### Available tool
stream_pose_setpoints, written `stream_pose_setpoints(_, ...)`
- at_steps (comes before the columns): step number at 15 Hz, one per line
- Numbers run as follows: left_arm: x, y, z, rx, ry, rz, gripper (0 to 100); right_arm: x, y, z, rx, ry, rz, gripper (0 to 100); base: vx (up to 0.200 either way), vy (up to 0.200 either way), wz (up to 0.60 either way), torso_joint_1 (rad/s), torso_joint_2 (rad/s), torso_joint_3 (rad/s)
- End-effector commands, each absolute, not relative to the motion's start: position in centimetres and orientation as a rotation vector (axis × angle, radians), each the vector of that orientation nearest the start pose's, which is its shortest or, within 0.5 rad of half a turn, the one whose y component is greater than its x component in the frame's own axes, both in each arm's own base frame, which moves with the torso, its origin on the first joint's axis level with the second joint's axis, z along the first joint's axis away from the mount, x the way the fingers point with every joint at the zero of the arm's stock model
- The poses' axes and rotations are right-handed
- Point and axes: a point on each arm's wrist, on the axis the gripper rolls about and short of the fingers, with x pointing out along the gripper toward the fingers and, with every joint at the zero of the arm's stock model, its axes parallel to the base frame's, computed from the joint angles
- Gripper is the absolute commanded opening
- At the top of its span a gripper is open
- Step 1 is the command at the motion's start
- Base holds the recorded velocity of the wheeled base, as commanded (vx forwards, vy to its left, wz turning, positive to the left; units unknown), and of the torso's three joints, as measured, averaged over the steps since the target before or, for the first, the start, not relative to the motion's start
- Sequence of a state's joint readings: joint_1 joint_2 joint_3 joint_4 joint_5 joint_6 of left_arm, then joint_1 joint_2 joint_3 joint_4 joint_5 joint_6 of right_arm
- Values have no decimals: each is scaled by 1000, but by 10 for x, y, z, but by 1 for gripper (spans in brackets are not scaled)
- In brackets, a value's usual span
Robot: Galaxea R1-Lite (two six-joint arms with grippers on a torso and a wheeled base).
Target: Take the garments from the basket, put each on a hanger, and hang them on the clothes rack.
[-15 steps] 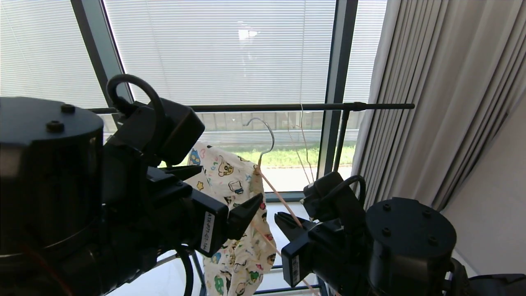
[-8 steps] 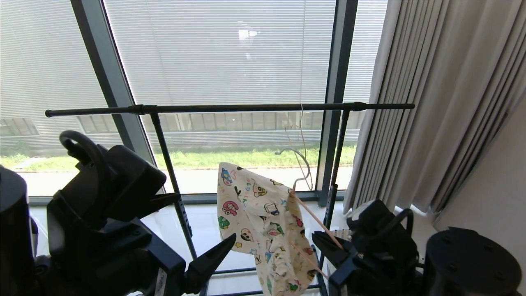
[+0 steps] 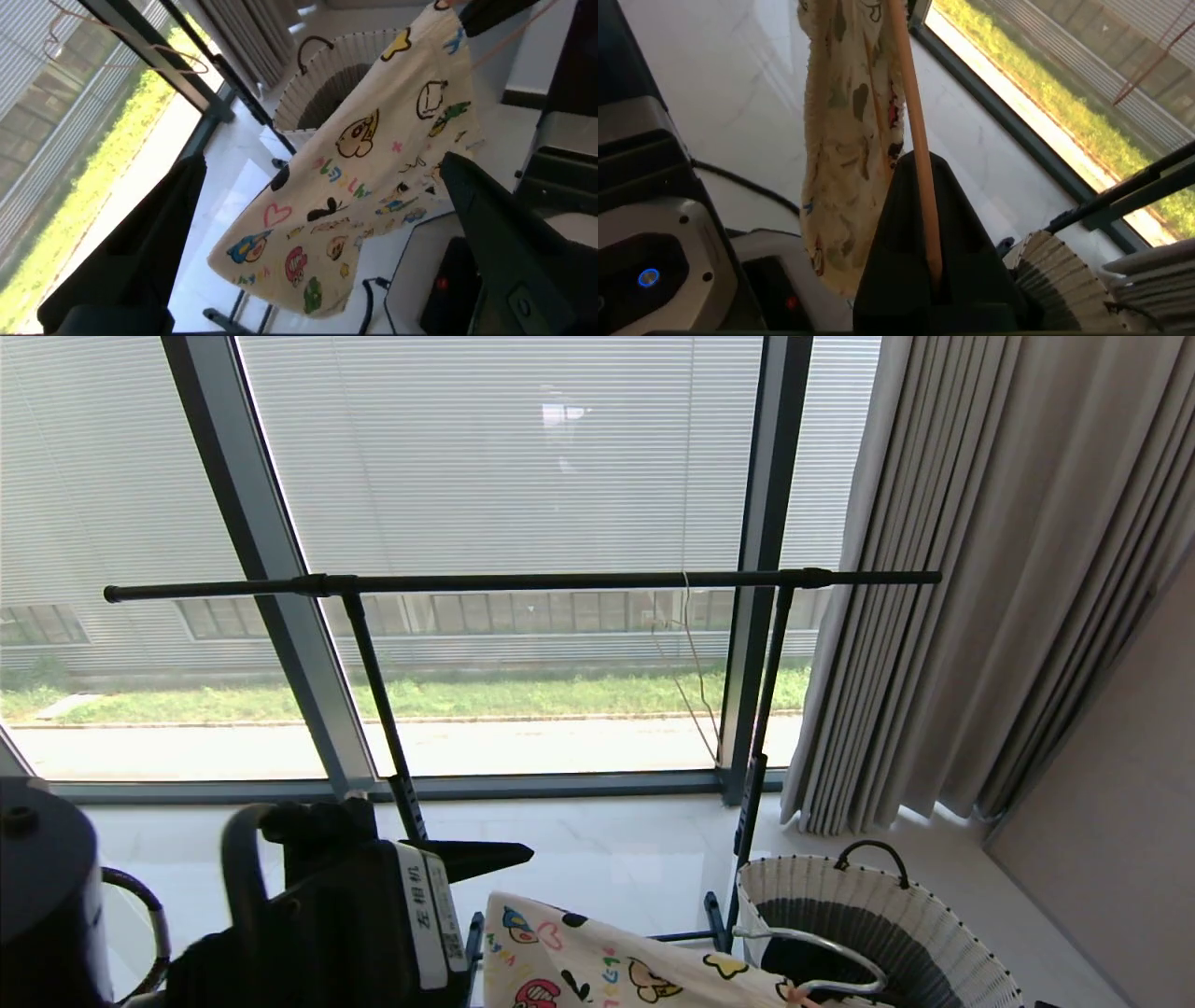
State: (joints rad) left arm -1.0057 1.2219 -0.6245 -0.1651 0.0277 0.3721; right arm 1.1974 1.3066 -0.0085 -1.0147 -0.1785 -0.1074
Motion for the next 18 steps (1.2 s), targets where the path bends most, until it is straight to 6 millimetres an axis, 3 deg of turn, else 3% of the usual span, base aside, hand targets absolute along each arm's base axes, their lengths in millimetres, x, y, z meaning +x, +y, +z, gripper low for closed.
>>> stream_pose_setpoints(1, 101, -159, 187, 615, 259, -1059, 100, 52, 124, 116, -285, 146, 1048, 0, 0, 0, 0, 0, 0, 0)
stream_pose_setpoints(8, 101, -167, 156, 708, 278, -1175, 100, 48, 141, 115, -356, 130, 1166, 0, 0, 0, 0, 0, 0, 0)
stream_pose_setpoints(14, 102, -169, 155, 705, 282, -1169, 100, 48, 161, 122, -361, 96, 1200, 0, 0, 0, 0, 0, 0, 0)
stream_pose_setpoints(15, 102, -169, 155, 706, 281, -1169, 0, 48, 164, 124, -356, 89, 1204, 0, 0, 0, 0, 0, 0, 0)
stream_pose_setpoints(18, 102, -168, 155, 706, 278, -1164, 0, 44, 166, 124, -360, 86, 1227, 0, 0, 0, 0, 0, 0, 0)
